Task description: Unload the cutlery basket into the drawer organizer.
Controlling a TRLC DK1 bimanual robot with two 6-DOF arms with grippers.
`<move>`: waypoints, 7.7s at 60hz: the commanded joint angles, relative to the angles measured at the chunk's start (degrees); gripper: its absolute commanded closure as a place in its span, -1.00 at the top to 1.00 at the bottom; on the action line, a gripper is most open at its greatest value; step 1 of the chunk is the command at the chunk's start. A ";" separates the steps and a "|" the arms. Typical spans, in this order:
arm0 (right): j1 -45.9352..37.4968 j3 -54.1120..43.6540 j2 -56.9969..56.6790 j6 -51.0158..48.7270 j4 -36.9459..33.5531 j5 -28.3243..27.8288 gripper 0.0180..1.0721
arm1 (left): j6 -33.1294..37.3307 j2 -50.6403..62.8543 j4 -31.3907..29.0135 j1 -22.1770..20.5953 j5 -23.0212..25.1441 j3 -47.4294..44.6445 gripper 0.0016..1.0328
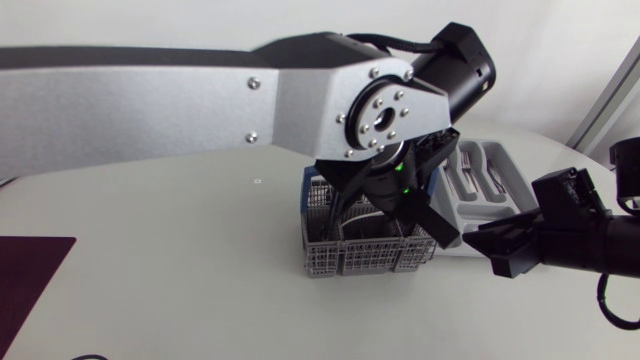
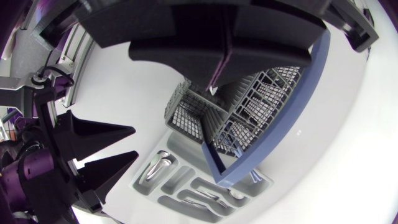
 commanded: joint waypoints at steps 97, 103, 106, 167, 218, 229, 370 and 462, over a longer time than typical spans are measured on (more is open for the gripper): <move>18.70 6.34 9.80 -13.09 12.83 -29.30 0.11 | 23.81 -9.94 -11.34 19.43 60.10 -1.58 -0.88; 19.05 6.61 11.64 -13.53 13.89 -29.30 0.11 | 24.51 -9.15 -12.39 19.52 61.06 -0.88 -0.88; 19.05 6.52 12.35 -13.44 14.50 -29.39 0.11 | 24.60 -8.98 -12.74 19.61 61.86 -0.70 -0.88; 20.90 5.81 4.35 -16.78 6.06 -22.09 -0.88 | 20.91 -12.32 -12.48 26.47 60.71 3.08 0.90; -24.01 3.00 24.74 -63.45 7.56 -16.91 -0.88 | 26.09 -21.98 -8.53 27.43 26.17 -22.50 0.90; -24.10 3.09 33.44 -65.03 21.97 -7.85 -0.88 | 27.41 -23.04 -8.70 28.31 25.56 -26.28 0.90; -4.32 6.69 27.64 -53.25 -15.12 -27.45 0.37 | 26.71 -26.29 2.55 27.17 27.58 -44.65 0.89; 6.13 0.80 16.21 -23.99 16.00 -17.52 -0.88 | 15.20 -26.11 28.21 17.32 20.28 -42.80 -0.72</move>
